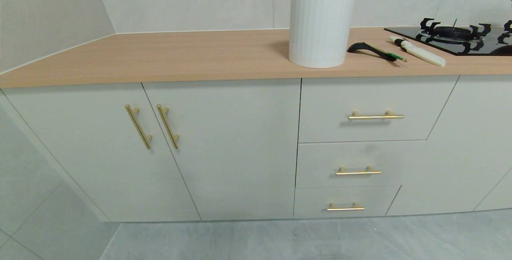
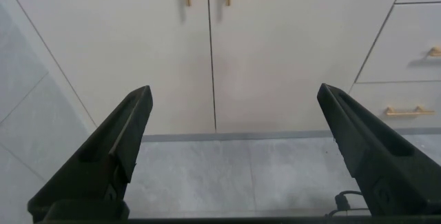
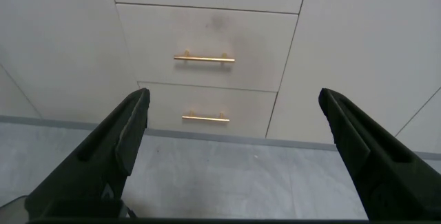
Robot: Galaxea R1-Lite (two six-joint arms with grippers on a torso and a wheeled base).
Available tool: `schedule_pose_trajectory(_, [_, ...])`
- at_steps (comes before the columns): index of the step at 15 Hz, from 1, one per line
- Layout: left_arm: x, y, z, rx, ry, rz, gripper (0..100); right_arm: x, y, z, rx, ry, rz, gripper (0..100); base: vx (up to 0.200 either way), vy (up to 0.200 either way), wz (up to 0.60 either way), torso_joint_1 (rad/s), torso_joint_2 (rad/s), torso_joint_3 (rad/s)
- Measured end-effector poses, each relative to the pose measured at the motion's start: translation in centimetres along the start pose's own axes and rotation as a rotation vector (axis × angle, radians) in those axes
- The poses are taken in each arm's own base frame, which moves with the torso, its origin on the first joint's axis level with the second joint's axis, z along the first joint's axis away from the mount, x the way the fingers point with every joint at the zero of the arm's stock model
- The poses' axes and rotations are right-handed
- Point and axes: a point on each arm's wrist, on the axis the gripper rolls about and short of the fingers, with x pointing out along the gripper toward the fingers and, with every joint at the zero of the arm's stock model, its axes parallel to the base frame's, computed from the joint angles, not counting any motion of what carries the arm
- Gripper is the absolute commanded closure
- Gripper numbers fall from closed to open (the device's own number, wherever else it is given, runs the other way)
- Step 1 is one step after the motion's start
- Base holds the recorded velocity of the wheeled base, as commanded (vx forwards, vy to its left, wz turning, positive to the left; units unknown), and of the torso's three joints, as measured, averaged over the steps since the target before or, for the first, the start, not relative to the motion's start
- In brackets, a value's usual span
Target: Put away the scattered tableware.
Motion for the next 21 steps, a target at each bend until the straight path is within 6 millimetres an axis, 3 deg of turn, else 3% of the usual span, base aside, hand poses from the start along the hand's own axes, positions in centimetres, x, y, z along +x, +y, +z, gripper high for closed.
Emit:
schedule_pose_trajectory(6, [0.0,0.0,0.0,0.000,0.000,0.000,0,-0.2,0.1,0.6,-0.015,-0.013,0.043,0,0.000,0.000,0.00,0.000,0.00,0.000])
schedule_pose_trajectory(8, [0.0,0.0,0.0,0.000,0.000,0.000,0,-0.6,0.0,3.0,0.005,-0.074,0.081,0,0.000,0.000,0.00,0.000,0.00,0.000])
schedule_pose_trajectory(11, [0.0,0.0,0.0,0.000,0.000,0.000,0,0.4,-0.2,5.4,0.016,-0.011,0.136,0,0.000,0.000,0.00,0.000,0.00,0.000])
schedule_pose_trajectory(16, [0.0,0.0,0.0,0.000,0.000,0.000,0,4.7,-0.4,7.6,0.034,0.234,0.189,0,0.000,0.000,0.00,0.000,0.00,0.000])
schedule_pose_trajectory(21, [0.0,0.0,0.0,0.000,0.000,0.000,0,11.9,-0.3,9.6,0.046,0.421,0.212,0,0.000,0.000,0.00,0.000,0.00,0.000])
